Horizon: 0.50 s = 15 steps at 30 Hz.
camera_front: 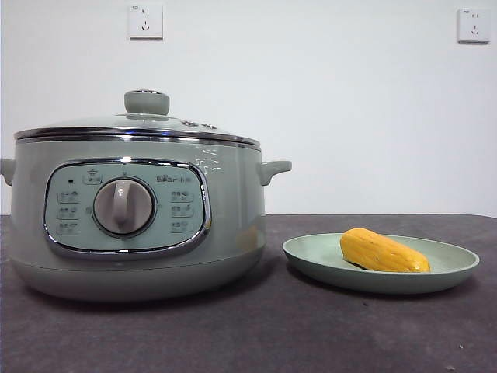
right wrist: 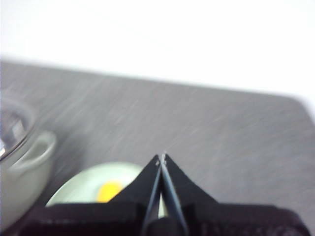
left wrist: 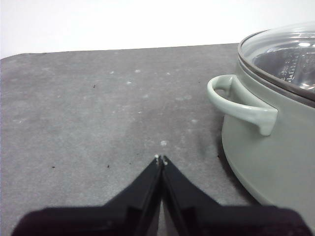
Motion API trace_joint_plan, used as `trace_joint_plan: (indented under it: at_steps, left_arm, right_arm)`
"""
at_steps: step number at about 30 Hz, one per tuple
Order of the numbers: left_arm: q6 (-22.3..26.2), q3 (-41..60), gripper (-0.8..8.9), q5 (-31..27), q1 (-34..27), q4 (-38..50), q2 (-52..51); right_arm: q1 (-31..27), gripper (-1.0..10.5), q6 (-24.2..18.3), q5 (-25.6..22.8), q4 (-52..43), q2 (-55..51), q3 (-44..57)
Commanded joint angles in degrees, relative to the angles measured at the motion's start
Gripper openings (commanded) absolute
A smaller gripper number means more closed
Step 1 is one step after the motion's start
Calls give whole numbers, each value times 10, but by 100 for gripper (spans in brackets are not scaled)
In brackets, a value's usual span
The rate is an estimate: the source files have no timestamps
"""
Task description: Take the corn out from the steamer,put the corn on the plate,close the lid
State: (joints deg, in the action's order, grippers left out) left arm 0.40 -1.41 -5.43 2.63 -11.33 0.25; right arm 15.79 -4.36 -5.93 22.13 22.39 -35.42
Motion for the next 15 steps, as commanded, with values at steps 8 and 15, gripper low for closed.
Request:
trace_joint_plan:
  at_steps: [8, 15]
  left_arm:
    - [-4, 7, -4, -2, -2, -1, -1]
    - [-4, 7, -4, -2, -2, 0, -1]
  right_arm:
    - [-108, -16, -19, 2, -152, -98, 160]
    - [-131, -16, -16, 30, -174, -153, 269]
